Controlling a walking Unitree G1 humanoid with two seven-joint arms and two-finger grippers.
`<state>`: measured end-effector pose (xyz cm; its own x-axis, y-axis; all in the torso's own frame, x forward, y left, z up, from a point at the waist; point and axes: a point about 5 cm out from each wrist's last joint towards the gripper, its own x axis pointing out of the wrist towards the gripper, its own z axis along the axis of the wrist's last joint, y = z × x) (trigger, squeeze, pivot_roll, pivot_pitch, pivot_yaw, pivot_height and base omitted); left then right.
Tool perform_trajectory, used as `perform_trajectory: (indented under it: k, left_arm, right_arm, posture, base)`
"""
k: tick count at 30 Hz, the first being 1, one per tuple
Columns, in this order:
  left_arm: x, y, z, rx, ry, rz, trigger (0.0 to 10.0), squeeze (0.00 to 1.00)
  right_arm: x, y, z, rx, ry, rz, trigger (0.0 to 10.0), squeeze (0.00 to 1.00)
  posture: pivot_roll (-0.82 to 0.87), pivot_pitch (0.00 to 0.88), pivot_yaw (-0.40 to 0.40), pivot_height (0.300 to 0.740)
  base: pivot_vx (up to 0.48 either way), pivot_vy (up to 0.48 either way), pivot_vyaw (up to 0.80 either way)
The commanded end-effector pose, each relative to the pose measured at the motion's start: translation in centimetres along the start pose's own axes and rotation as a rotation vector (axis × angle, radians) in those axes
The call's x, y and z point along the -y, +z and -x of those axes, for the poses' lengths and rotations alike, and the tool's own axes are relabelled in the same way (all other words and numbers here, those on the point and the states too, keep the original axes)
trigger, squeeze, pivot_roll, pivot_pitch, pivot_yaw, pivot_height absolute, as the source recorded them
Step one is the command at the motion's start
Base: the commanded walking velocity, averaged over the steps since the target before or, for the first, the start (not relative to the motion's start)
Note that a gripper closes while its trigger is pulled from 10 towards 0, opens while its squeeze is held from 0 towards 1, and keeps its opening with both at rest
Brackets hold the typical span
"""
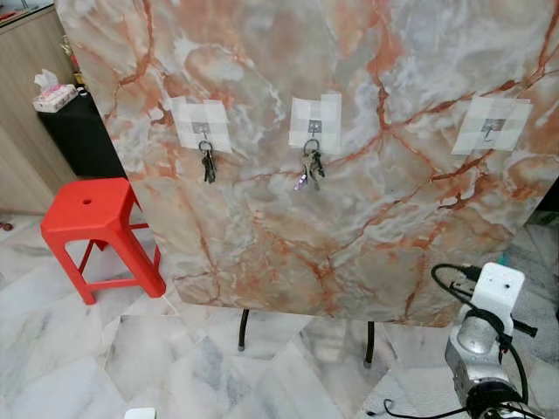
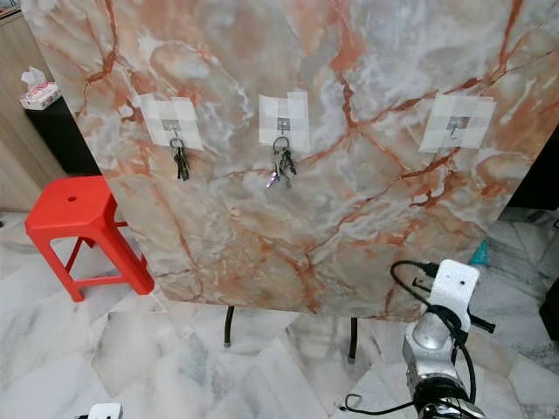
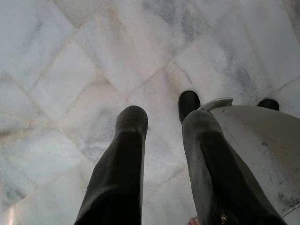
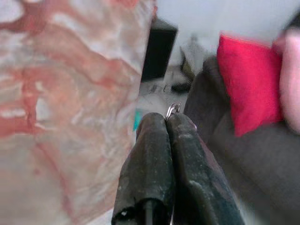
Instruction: Hang keys on a hook
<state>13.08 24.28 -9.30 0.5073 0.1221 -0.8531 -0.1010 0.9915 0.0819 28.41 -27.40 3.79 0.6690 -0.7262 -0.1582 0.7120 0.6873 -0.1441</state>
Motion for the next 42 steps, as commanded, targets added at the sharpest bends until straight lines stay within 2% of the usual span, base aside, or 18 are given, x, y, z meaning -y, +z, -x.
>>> perform_trajectory:
  k: [1, 3, 4, 6, 8, 9, 10, 11, 12, 17, 18, 19, 22, 26, 36, 42]
  left_arm:
    - [-0.2, -0.2, 0.1, -0.010, 0.008, 0.004, 10.0, 0.00]
    - [-0.2, -0.3, 0.1, -0.011, 0.007, 0.005, 10.0, 0.00]
    - [-0.2, -0.3, 0.1, -0.011, 0.007, 0.005, 10.0, 0.00]
    - [-0.1, -0.2, 0.1, -0.012, 0.003, 0.004, 10.0, 0.00]
    - [-0.1, -0.2, 0.0, -0.012, 0.003, 0.003, 10.0, 0.00]
    - [0.0, -0.2, 0.0, -0.013, 0.000, 0.011, 10.0, 0.00]
    - [0.0, -0.3, 0.0, -0.014, 0.000, 0.013, 10.0, 0.00]
    - [0.0, -0.3, 0.0, -0.014, 0.000, 0.014, 10.0, 0.00]
    - [0.0, -0.2, 0.0, -0.013, 0.000, 0.016, 10.0, 0.00]
    - [0.1, -0.2, 0.0, -0.012, 0.003, 0.016, 10.0, 0.00]
    - [0.0, -0.2, 0.0, -0.012, 0.005, 0.017, 10.0, 0.00]
    - [0.0, -0.2, 0.0, -0.011, 0.006, 0.018, 10.0, 0.00]
    - [0.0, -0.2, 0.0, -0.012, 0.008, 0.019, 10.0, 0.00]
    - [0.0, -0.2, 0.0, -0.012, 0.003, 0.012, 10.0, 0.00]
    - [0.0, -0.1, 0.0, -0.009, 0.003, 0.017, 10.0, 0.00]
    - [0.0, -0.1, 0.0, -0.007, 0.003, 0.019, 10.0, 0.00]
  right_arm:
    - [0.1, -0.7, 0.1, -0.078, -0.002, -0.057, 10.0, 0.00]
    - [0.0, -2.9, 0.8, -0.192, 0.105, -0.008, 10.0, 0.00]
    - [0.0, -2.9, 0.8, -0.192, 0.105, -0.008, 10.0, 0.00]
    - [0.1, -5.6, 2.2, -0.309, 0.220, 0.098, 10.0, 0.00]
    - [0.2, -6.2, 2.5, -0.334, 0.241, 0.113, 10.0, 0.00]
    - [0.7, -8.8, 4.2, -0.439, 0.336, 0.221, 10.0, 0.00]
    - [1.2, -10.0, 5.1, -0.492, 0.367, 0.274, 10.0, 0.00]
    - [1.5, -10.8, 5.7, -0.526, 0.385, 0.306, 10.0, 0.00]
    - [2.5, -12.2, 6.7, -0.614, 0.370, 0.305, 10.0, 0.00]
    - [4.4, -14.7, 9.0, -0.743, 0.363, 0.374, 10.0, 0.00]
    - [4.6, -15.0, 9.3, -0.757, 0.362, 0.368, 10.0, 0.00]
    - [4.4, -15.2, 9.6, -0.774, 0.353, 0.315, 10.0, 0.00]
    - [4.1, -15.2, 9.8, -0.781, 0.361, 0.275, 10.0, 0.00]
    - [3.9, -15.1, 9.7, -0.772, 0.378, 0.281, 10.0, 0.00]
    - [2.9, -14.3, 9.1, -0.729, 0.403, 0.242, 10.0, 0.00]
    - [2.5, -14.3, 9.3, -0.742, 0.421, 0.235, 10.0, 0.00]
  posture:
    - [-0.12, 0.000, -0.010, 0.740]
    - [-0.13, 0.000, -0.008, 0.740]
    - [-0.13, 0.000, -0.008, 0.740]
    - [-0.13, 0.000, -0.011, 0.740]
    - [-0.13, 0.000, -0.011, 0.740]
    - [-0.13, 0.000, -0.013, 0.740]
    - [-0.13, 0.000, -0.013, 0.740]
    - [-0.13, 0.000, -0.013, 0.740]
    - [-0.12, 0.000, -0.015, 0.740]
    - [-0.11, 0.000, -0.018, 0.740]
    - [-0.11, 0.000, -0.017, 0.740]
    - [-0.11, 0.000, -0.016, 0.740]
    - [-0.12, 0.000, -0.011, 0.740]
    - [-0.12, 0.000, -0.010, 0.740]
    - [-0.11, 0.000, -0.011, 0.740]
    - [-0.11, 0.000, -0.011, 0.740]
  base:
    - [0.000, 0.000, 0.00]
    - [0.000, 0.000, 0.00]
    - [0.000, 0.000, 0.00]
    - [0.000, 0.000, 0.00]
    - [0.000, 0.000, 0.00]
    - [0.000, 0.000, 0.00]
    - [0.000, 0.000, 0.00]
    - [0.000, 0.000, 0.00]
    - [0.000, 0.000, 0.00]
    - [0.000, 0.000, 0.00]
    - [0.000, 0.000, 0.00]
    - [0.000, 0.000, 0.00]
    - [0.000, 0.000, -0.39]
    - [0.000, 0.000, -0.74]
    - [0.000, 0.000, 0.00]
    - [0.263, 0.000, 0.00]
